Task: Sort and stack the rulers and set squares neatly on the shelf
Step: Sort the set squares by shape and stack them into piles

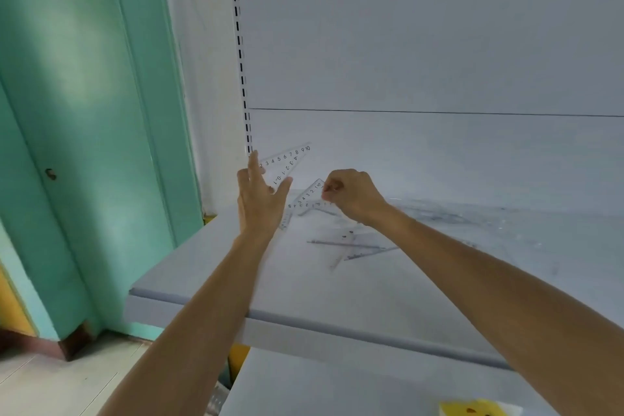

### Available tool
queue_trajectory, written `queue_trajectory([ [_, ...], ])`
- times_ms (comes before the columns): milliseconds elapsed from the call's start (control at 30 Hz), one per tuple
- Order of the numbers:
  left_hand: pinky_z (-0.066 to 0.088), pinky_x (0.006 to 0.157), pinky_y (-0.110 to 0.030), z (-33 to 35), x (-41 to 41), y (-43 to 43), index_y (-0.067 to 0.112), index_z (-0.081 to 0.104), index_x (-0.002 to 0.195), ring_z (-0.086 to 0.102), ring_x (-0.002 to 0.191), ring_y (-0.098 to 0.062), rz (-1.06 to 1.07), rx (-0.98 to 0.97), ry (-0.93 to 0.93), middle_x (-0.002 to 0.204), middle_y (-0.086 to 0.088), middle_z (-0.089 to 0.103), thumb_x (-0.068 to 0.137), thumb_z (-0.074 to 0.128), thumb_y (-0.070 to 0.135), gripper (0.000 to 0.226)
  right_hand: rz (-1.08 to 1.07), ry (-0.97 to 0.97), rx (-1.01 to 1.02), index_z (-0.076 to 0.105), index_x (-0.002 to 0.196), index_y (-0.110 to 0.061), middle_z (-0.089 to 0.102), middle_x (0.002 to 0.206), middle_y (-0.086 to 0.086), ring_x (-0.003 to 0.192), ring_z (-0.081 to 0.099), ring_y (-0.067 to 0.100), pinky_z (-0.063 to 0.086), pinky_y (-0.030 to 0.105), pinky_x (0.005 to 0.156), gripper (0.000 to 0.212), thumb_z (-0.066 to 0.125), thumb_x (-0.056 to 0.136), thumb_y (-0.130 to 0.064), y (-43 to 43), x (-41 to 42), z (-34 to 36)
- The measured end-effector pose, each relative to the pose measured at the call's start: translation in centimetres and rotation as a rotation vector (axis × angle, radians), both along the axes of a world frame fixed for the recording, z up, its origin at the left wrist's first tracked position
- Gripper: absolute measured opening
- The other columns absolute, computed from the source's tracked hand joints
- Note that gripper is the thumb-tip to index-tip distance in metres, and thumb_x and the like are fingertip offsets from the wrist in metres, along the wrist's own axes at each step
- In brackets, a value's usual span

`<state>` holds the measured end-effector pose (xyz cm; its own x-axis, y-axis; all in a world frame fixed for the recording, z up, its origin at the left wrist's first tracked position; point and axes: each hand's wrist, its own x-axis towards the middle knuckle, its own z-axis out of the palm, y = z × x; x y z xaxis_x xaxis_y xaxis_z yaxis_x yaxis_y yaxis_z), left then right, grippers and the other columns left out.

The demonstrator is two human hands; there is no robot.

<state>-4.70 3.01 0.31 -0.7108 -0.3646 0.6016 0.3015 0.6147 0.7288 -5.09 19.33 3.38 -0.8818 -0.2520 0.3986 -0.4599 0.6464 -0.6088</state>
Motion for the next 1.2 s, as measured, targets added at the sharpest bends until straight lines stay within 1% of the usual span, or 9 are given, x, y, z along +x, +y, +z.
queue_trajectory([
  [100,0.037,0.080,-0.023,0.4,0.0,0.8,0.029,0.036,0.138,0.053,0.072,-0.007,-0.088,-0.056,-0.080,0.124,-0.007,0.045,0.081,0.064,0.043,0.066,-0.059,0.011,0.015,0.054,0.108,-0.008,0.061,0.087,0.009,0.077,0.062,0.025,0.051,0.033,0.068,0.024,0.044,0.088,0.000,2.9,1.7,0.2],
  [233,0.042,0.087,-0.030,1.4,1.0,3.4,0.027,0.043,0.135,0.058,0.099,-0.022,-0.279,-0.209,-0.157,0.117,-0.008,0.056,0.076,0.070,0.044,0.067,-0.256,0.076,0.200,0.029,0.142,-0.021,0.050,0.100,0.009,0.090,0.054,0.023,0.047,0.033,0.078,0.065,0.035,0.085,0.009,7.9,4.8,-0.5],
  [367,0.046,0.091,-0.036,2.3,3.2,8.0,0.020,0.045,0.133,0.056,0.103,-0.024,-0.466,-0.230,-0.224,0.115,-0.005,0.058,0.071,0.077,0.037,0.072,-0.459,0.049,0.186,0.031,0.142,-0.012,0.040,0.121,0.014,0.107,0.050,0.029,0.040,0.030,0.090,0.049,0.044,0.096,-0.022,13.4,8.7,-1.7],
  [433,0.047,0.088,-0.034,2.5,4.4,10.6,0.018,0.046,0.130,0.058,0.098,-0.024,-0.543,-0.223,-0.212,0.116,-0.005,0.057,0.071,0.079,0.030,0.069,-0.510,-0.012,0.219,0.025,0.144,-0.011,0.033,0.128,0.011,0.116,0.042,0.025,0.034,0.026,0.094,0.069,0.055,0.090,-0.039,16.2,10.9,-2.0],
  [500,0.047,0.072,-0.017,2.5,5.6,13.1,0.018,0.046,0.130,0.059,0.080,-0.012,-0.627,-0.179,-0.200,0.115,-0.003,0.054,0.071,0.079,0.023,0.067,-0.541,-0.026,0.282,0.019,0.146,-0.009,0.029,0.133,0.011,0.123,0.036,0.024,0.030,0.025,0.100,0.081,0.061,0.085,-0.042,18.7,13.1,-2.2],
  [600,0.040,0.052,-0.006,2.1,6.4,16.2,0.016,0.044,0.131,0.051,0.065,0.000,-0.723,-0.160,-0.240,0.120,-0.004,0.052,0.074,0.074,0.010,0.065,-0.626,0.005,0.342,0.019,0.146,-0.007,0.029,0.133,0.013,0.122,0.037,0.027,0.032,0.028,0.100,0.079,0.063,0.086,-0.034,21.8,15.9,-2.4],
  [833,0.041,0.073,-0.026,1.4,7.5,21.7,0.018,0.041,0.131,0.055,0.089,-0.014,-0.812,-0.264,-0.296,0.118,0.000,0.055,0.075,0.075,0.022,0.066,-0.734,-0.015,0.285,0.039,0.139,-0.024,0.051,0.131,0.002,0.119,0.048,0.021,0.039,0.035,0.096,0.064,0.065,0.083,-0.039,28.3,19.7,-2.8],
  [1033,0.037,0.064,-0.020,1.9,7.3,27.1,0.025,0.048,0.120,0.053,0.078,-0.004,-0.791,-0.335,-0.267,0.102,0.008,0.058,0.069,0.075,0.045,0.061,-0.692,0.087,0.158,0.057,0.125,-0.011,0.049,0.122,0.007,0.090,0.051,0.014,0.041,0.024,0.088,0.057,0.077,0.074,-0.026,34.4,19.7,-2.4],
  [1200,0.039,0.079,-0.027,2.1,7.1,32.7,0.022,0.052,0.122,0.053,0.093,-0.016,-0.708,-0.340,-0.247,0.114,0.000,0.054,0.072,0.073,0.046,0.059,-0.599,0.059,0.277,0.054,0.129,-0.013,0.045,0.123,0.005,0.106,0.051,0.020,0.040,0.027,0.092,0.054,0.070,0.080,-0.029,40.1,17.8,-1.3],
])
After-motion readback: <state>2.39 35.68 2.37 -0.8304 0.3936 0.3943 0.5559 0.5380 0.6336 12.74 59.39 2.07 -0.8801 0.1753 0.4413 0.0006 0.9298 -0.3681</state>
